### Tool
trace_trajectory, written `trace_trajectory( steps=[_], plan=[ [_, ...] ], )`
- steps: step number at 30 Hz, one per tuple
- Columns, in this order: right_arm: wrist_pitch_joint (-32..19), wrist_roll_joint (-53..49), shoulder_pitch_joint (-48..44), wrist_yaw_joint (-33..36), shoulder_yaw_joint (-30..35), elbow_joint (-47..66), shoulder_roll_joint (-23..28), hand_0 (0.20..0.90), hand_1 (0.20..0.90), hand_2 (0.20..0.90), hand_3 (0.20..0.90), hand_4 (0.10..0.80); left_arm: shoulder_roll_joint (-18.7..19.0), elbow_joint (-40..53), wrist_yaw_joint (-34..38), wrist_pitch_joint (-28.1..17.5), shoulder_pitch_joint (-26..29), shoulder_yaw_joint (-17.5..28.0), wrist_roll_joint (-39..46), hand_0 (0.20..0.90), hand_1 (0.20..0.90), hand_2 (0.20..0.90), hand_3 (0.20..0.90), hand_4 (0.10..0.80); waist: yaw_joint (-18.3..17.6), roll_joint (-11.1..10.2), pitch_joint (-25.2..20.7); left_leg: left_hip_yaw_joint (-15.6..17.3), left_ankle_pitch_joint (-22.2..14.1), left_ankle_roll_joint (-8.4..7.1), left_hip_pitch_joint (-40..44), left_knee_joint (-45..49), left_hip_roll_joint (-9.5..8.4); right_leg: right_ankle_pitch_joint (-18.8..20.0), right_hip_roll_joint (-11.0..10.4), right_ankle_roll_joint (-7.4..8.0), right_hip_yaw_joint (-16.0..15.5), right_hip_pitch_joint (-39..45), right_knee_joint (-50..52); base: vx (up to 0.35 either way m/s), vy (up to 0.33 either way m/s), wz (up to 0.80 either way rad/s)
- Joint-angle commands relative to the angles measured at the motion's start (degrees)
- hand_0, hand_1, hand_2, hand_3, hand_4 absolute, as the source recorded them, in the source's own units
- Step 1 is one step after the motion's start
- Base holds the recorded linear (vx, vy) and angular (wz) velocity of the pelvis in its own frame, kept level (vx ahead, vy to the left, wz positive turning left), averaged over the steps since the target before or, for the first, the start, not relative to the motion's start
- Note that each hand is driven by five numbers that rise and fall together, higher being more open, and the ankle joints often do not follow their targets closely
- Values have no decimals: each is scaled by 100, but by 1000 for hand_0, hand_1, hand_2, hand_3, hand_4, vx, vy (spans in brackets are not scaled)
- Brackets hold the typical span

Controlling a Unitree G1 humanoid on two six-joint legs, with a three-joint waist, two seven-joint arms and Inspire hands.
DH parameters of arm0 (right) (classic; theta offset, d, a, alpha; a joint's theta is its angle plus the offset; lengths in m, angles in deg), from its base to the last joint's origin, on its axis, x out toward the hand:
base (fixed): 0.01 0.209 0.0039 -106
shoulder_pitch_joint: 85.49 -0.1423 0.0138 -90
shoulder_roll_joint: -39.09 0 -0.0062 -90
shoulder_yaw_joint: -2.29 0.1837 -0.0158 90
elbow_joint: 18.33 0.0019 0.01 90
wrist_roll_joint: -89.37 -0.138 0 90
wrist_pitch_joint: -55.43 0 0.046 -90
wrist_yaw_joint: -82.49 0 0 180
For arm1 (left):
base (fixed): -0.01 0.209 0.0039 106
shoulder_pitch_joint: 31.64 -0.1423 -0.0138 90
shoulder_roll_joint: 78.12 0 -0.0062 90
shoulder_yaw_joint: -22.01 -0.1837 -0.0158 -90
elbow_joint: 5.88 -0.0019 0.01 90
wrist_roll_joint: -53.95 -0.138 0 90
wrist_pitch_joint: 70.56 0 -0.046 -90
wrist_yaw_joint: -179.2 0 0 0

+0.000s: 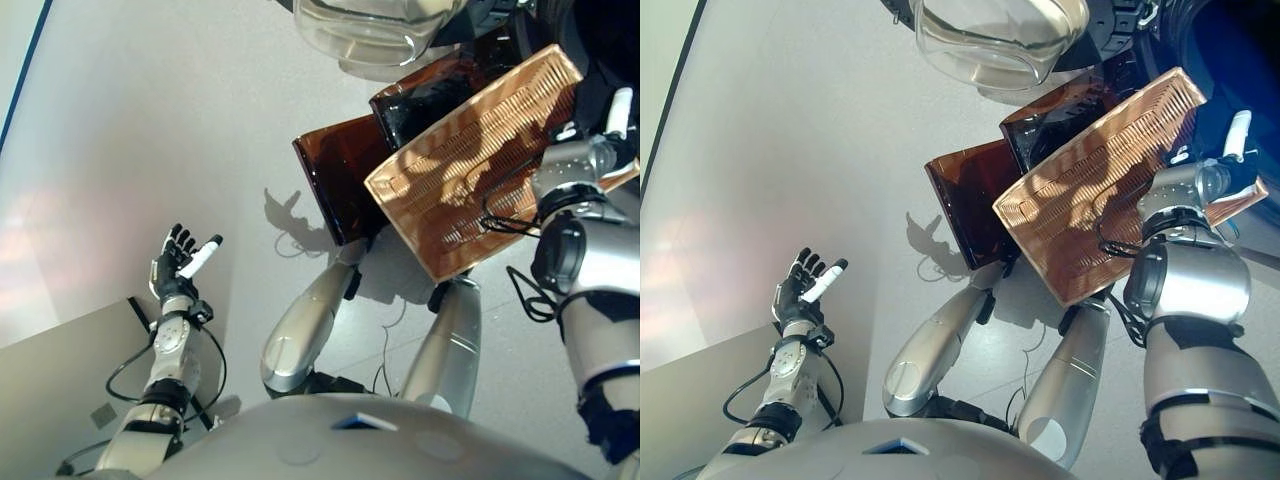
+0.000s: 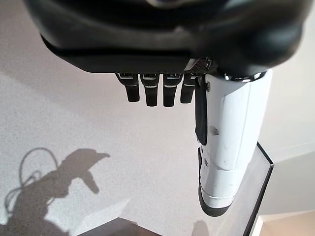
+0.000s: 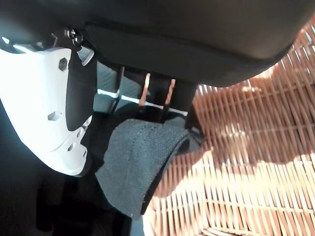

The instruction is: Pick up the clothes and place them into the washing machine

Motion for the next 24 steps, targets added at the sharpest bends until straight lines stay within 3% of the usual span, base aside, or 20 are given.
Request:
trace_trajectory(
  steps=[1, 14, 24],
  plan=[
    [-278, 294, -226, -69, -281, 433, 340, 200, 200, 200, 200, 300, 646, -166, 274, -360, 50, 602, 23, 900, 900, 900, 900, 800, 70, -27, -145, 328, -560, -187, -217, 445, -319, 69, 118, -74, 223, 526, -612, 0, 0, 0],
    [-913, 225, 158, 27, 65, 1551, 47, 200, 200, 200, 200, 300, 581, -104, 184, -402, -156, 795, 116, 900, 900, 900, 900, 800, 15, -87, -398, 333, -607, -156, 209, 288, -328, 60, 85, -41, 256, 985, -800, 31, 10, -3],
    [-1171, 673, -167, 337, -20, 2339, 720, 200, 200, 200, 200, 300, 595, 155, 115, -469, -296, 886, 165, 900, 900, 900, 900, 800, 69, 20, -536, 277, -483, -188, 355, 47, -390, 93, -16, -6, 247, 1139, -974, 0, 3, 0]
  ],
)
